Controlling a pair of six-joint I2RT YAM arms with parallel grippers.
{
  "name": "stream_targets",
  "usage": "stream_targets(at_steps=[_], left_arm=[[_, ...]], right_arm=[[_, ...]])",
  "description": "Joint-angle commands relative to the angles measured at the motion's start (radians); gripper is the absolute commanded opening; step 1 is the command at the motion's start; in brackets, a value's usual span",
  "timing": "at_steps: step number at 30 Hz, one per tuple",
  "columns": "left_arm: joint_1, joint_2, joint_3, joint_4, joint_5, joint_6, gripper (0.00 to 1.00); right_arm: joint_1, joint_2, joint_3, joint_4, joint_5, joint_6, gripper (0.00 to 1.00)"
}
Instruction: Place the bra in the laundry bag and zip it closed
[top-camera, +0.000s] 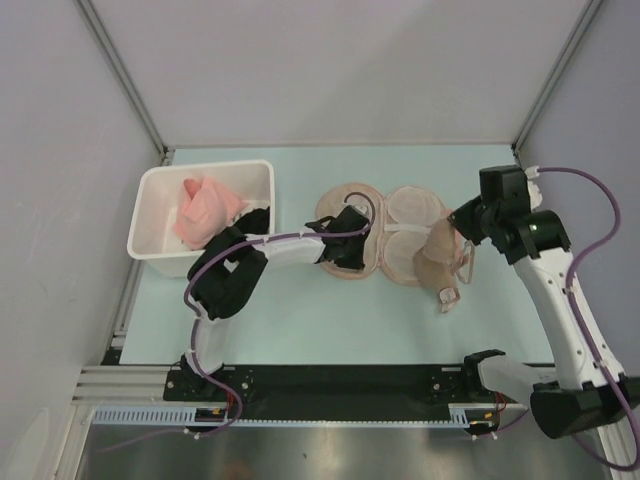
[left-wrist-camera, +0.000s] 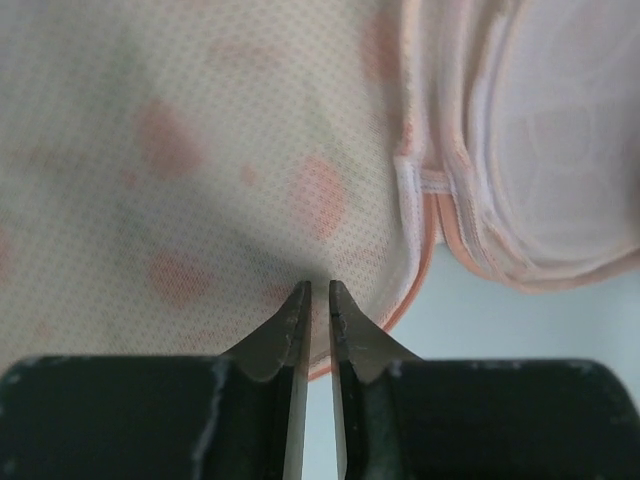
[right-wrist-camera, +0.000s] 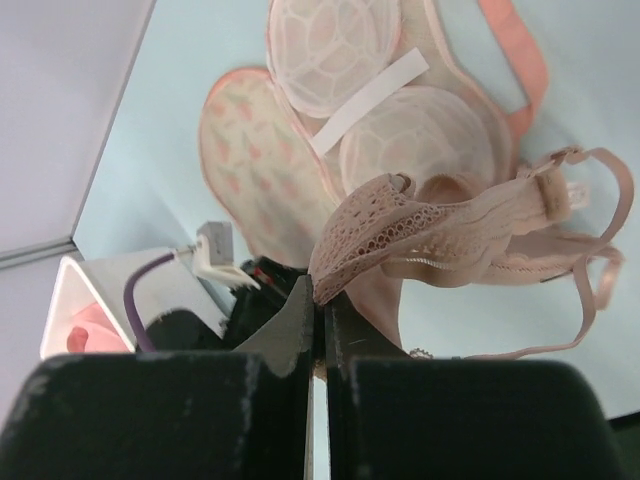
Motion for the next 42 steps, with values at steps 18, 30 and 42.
stream_targets(at_steps=[18, 30, 42], left_arm=[[0.045, -0.435, -0.261, 0.232, 0.289, 0.224, 0.53], [0.123, -0.462, -0.157, 0.183, 0.357, 0.175, 0.67], [0.123, -0.097, 0.253, 0.073, 0.288, 0.036, 0.70]], right_arm=[[0.147, 0.724, 0.294, 0.188, 0.209, 0.309, 0.00], [0.115, 0.642, 0.225, 0.386, -0.084, -0.219, 0.65], [-0.295, 0.166, -0.371, 0.581, -0.515, -0.456, 0.85]])
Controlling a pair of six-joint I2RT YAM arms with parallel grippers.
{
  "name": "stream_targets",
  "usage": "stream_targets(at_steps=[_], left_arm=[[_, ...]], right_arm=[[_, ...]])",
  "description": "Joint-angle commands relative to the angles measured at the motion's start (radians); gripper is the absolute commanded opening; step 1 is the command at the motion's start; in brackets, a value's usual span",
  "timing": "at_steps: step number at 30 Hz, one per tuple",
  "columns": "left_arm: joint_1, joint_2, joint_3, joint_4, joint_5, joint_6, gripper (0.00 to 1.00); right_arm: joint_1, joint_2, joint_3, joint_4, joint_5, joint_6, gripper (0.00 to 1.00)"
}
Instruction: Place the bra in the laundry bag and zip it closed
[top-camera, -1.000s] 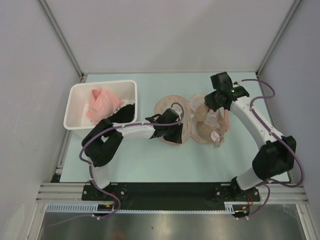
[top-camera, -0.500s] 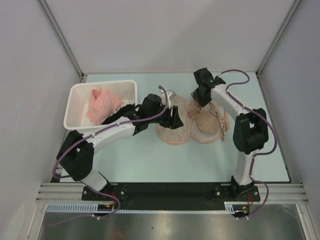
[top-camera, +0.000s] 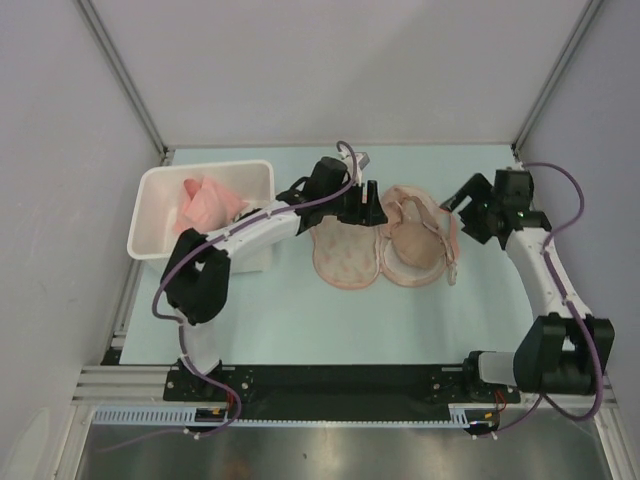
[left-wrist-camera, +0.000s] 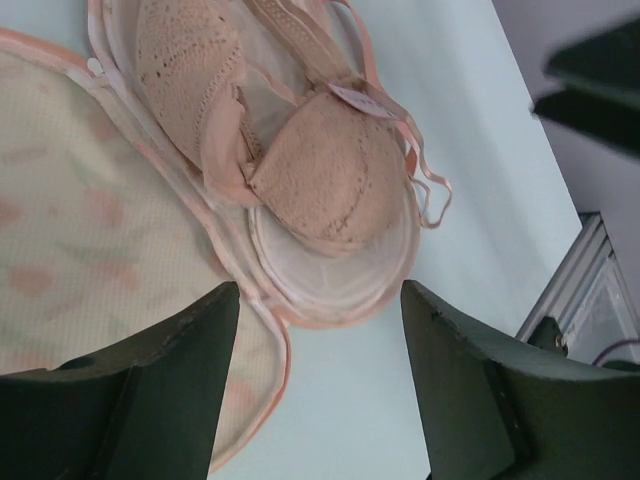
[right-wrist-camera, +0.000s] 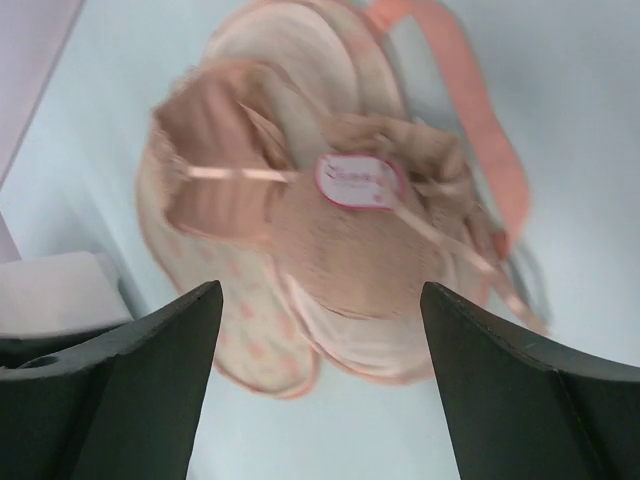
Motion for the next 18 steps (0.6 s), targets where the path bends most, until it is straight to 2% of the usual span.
stream_targets(at_steps=[1, 5, 14, 18], left_arm=[[0.004, 0.107, 0.144, -0.029, -0.024, -0.089, 0.71], [0.001, 0.172, 0.202, -0.031, -0.087, -0.138, 0.73], [0.002, 0.282, 0.301, -0.052, -0.137, -0.164, 0.73], [0.007, 0.302, 0.316, -0.054, -0.150, -0.169, 0.69]], right_arm=[[-0.045, -0.098, -0.150, 0.100, -0.196, -0.091, 0.84], [-0.052, -0.134, -0.320, 0.256, -0.298, -0.023, 0.84], [-0.057, -0.042, -0.376, 0.363, -0.267, -0.047, 0.85], [-0.063, 0.024, -0.402, 0.414, -0.267, -0.064, 0.86]])
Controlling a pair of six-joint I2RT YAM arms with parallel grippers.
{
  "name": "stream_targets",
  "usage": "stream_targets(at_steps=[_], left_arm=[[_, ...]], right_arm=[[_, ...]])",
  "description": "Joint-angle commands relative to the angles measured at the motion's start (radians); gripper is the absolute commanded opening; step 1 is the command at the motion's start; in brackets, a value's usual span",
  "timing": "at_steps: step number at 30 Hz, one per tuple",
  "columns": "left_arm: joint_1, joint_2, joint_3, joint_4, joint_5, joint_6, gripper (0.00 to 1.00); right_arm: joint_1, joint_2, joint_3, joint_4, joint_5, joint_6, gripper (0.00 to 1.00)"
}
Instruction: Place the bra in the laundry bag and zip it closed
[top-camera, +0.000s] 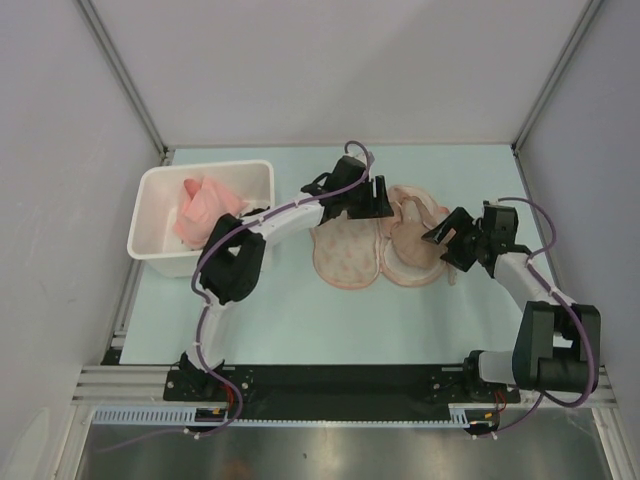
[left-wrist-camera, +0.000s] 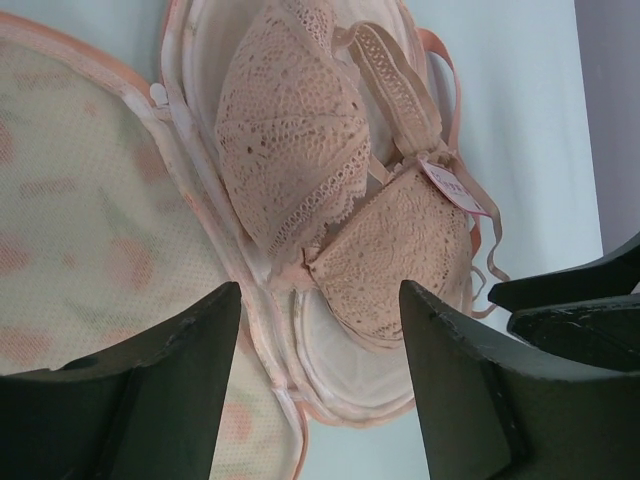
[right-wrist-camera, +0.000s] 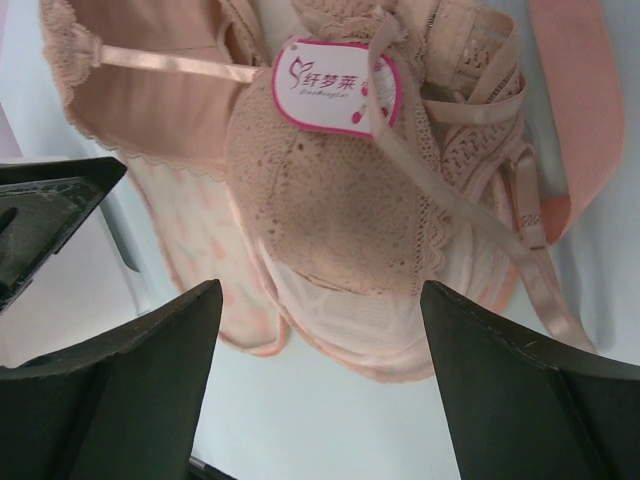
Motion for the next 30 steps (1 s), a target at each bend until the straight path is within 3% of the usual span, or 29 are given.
stream_targets(at_steps=[1, 9, 13, 18, 22, 24, 26, 27, 28, 30], left_arm=[[0.007, 0.019, 0.064, 0.003, -0.029, -0.026, 0.68], [0.015, 0.062, 0.099, -0.013, -0.026, -0.027, 0.50], [0.021, 0.082, 0.127, -0.025, -0.005, -0.037, 0.40], [0.021, 0.097, 0.139, -0.045, 0.007, -0.044, 0.29], [0.021, 0.097, 0.142, -0.060, 0.017, -0.055, 0.20], [0.019, 0.099, 0.139, -0.063, 0.023, -0.064, 0.19], [0.019, 0.107, 0.144, -0.075, 0.027, -0.067, 0.16], [0.019, 0.110, 0.146, -0.080, 0.024, -0.067, 0.14], [0.019, 0.110, 0.146, -0.082, 0.024, -0.067, 0.14], [0.019, 0.107, 0.144, -0.086, 0.023, -0.063, 0.12]], right_arm=[[-0.014, 0.063, -0.024, 0.110, -0.020, -0.030, 0.86], [-0.031, 0.126, -0.034, 0.167, -0.021, -0.053, 0.87], [-0.029, 0.155, -0.064, 0.355, -0.067, -0.056, 0.87], [-0.031, 0.218, -0.053, 0.398, -0.077, -0.053, 0.86], [-0.029, 0.218, -0.110, 0.536, -0.109, -0.026, 0.81], [-0.026, 0.206, -0.116, 0.532, -0.126, -0.021, 0.70], [-0.023, 0.159, -0.107, 0.497, -0.130, -0.032, 0.53], [-0.019, 0.134, -0.081, 0.433, -0.127, -0.045, 0.45], [-0.013, 0.111, -0.067, 0.396, -0.120, -0.059, 0.30], [0.023, 0.038, -0.023, 0.287, -0.071, -0.098, 0.20]])
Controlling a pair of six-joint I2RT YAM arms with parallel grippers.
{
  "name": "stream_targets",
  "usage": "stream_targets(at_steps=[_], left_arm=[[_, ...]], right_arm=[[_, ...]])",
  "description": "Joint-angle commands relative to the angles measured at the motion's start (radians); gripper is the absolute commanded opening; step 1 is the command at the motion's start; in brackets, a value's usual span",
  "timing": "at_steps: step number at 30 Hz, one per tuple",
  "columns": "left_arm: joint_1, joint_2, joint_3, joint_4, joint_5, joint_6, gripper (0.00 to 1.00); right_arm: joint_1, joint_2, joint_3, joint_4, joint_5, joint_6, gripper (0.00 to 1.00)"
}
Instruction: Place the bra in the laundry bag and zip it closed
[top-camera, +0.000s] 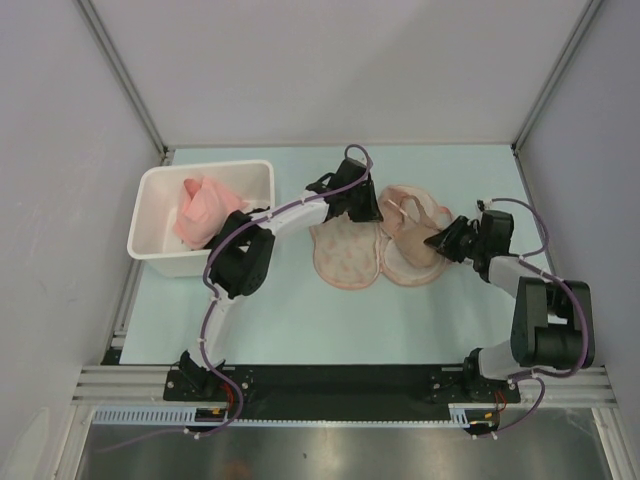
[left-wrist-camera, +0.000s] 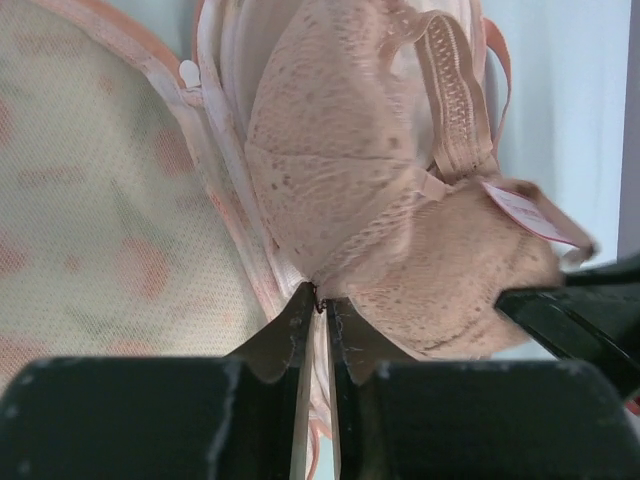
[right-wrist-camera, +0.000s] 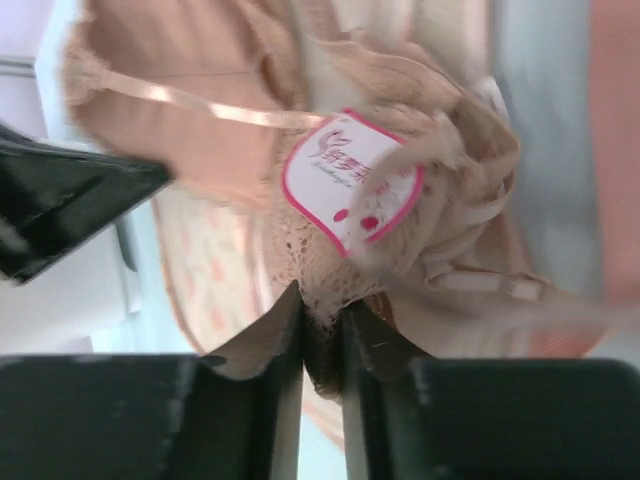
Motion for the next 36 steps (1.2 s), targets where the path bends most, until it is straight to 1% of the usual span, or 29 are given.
stream_targets(at_steps=[1, 2, 3, 4, 5, 6, 7, 8, 9, 10, 12, 13, 14, 15, 17, 18, 20, 21, 22, 24, 25, 26, 27, 28, 29, 32, 33, 35, 36], left_arm=[[0.004, 0.001, 0.050, -0.014, 0.008, -0.010, 0.11], [0.004, 0.001, 0.050, -0.014, 0.009, -0.010, 0.11], [0.004, 0.001, 0.056, -0.016, 0.012, -0.011, 0.11], [0.004, 0.003, 0.057, -0.016, 0.014, -0.011, 0.10], [0.004, 0.001, 0.062, -0.032, 0.009, -0.010, 0.09], [0.004, -0.003, 0.074, -0.054, -0.006, -0.007, 0.11], [0.006, -0.006, 0.079, -0.093, -0.029, -0.002, 0.15], [0.007, -0.014, 0.082, -0.108, -0.032, 0.001, 0.22], [0.010, -0.034, 0.077, -0.123, -0.034, 0.002, 0.36], [0.012, -0.049, 0.068, -0.141, -0.020, 0.014, 0.41], [0.018, -0.110, 0.018, -0.164, -0.012, 0.030, 0.51], [0.020, -0.133, -0.007, -0.195, -0.030, 0.041, 0.54], [0.027, -0.155, -0.030, -0.210, -0.032, 0.044, 0.59], [0.030, -0.196, -0.073, -0.226, -0.034, 0.050, 0.60], [0.041, -0.238, -0.141, -0.276, -0.067, 0.058, 0.61], [0.046, -0.286, -0.171, -0.281, -0.079, 0.059, 0.62], [0.064, -0.340, -0.231, -0.283, -0.092, 0.055, 0.63], [0.070, -0.362, -0.280, -0.281, -0.092, 0.053, 0.64], [0.076, -0.409, -0.300, -0.272, -0.084, 0.065, 0.65], [0.087, -0.439, -0.331, -0.267, -0.026, 0.088, 0.66], [0.089, -0.451, -0.335, -0.263, -0.003, 0.119, 0.66], [0.089, -0.474, -0.337, -0.261, 0.014, 0.130, 0.66], [0.087, -0.483, -0.344, -0.260, 0.050, 0.134, 0.67], [0.089, -0.494, -0.351, -0.255, 0.063, 0.139, 0.68], [0.089, -0.514, -0.355, -0.252, 0.077, 0.139, 0.71], [0.084, -0.543, -0.387, -0.247, 0.104, 0.139, 0.75], [0.081, -0.552, -0.398, -0.247, 0.112, 0.145, 0.76], [0.075, -0.551, -0.407, -0.246, 0.135, 0.154, 0.77], [0.069, -0.542, -0.416, -0.246, 0.140, 0.159, 0.77]], right_arm=[[0.055, -0.149, 0.101, -0.150, 0.051, -0.075, 0.16], [0.093, -0.179, 0.117, -0.173, 0.077, -0.109, 0.16], [0.133, -0.185, 0.152, -0.244, 0.097, -0.136, 0.15], [0.167, -0.186, 0.180, -0.280, 0.128, -0.167, 0.15], [0.201, -0.183, 0.200, -0.317, 0.201, -0.199, 0.15], [0.295, -0.165, 0.235, -0.364, 0.240, -0.275, 0.15], [0.336, -0.151, 0.253, -0.386, 0.313, -0.305, 0.17], [0.383, -0.138, 0.273, -0.430, 0.355, -0.333, 0.18], [0.458, -0.101, 0.293, -0.449, 0.390, -0.391, 0.19], [0.500, -0.079, 0.336, -0.475, 0.492, -0.422, 0.20], [0.578, -0.004, 0.384, -0.562, 0.571, -0.487, 0.24], [0.598, 0.019, 0.410, -0.581, 0.619, -0.508, 0.31], [0.617, 0.034, 0.419, -0.614, 0.642, -0.523, 0.34], [0.653, 0.065, 0.427, -0.633, 0.662, -0.552, 0.39], [0.687, 0.070, 0.436, -0.653, 0.716, -0.566, 0.43], [0.693, 0.065, 0.436, -0.653, 0.713, -0.563, 0.51], [0.695, 0.039, 0.445, -0.665, 0.653, -0.529, 0.59], [0.693, 0.033, 0.448, -0.673, 0.615, -0.519, 0.65], [0.693, 0.018, 0.451, -0.679, 0.534, -0.502, 0.68], [0.693, 0.004, 0.450, -0.691, 0.451, -0.444, 0.74], [0.690, -0.008, 0.442, -0.691, 0.356, -0.428, 0.77], [0.690, -0.040, 0.428, -0.666, 0.319, -0.385, 0.79], [0.687, -0.060, 0.389, -0.639, 0.285, -0.362, 0.85], [0.680, -0.076, 0.376, -0.621, 0.204, -0.344, 0.86], [0.651, -0.109, 0.369, -0.616, 0.182, -0.313, 0.87], [0.576, -0.179, 0.326, -0.627, 0.124, -0.187, 0.87], [0.498, -0.226, 0.315, -0.628, 0.110, -0.134, 0.87], [0.409, -0.260, 0.278, -0.604, 0.059, -0.098, 0.88], [0.322, -0.268, 0.269, -0.583, 0.043, -0.085, 0.87]])
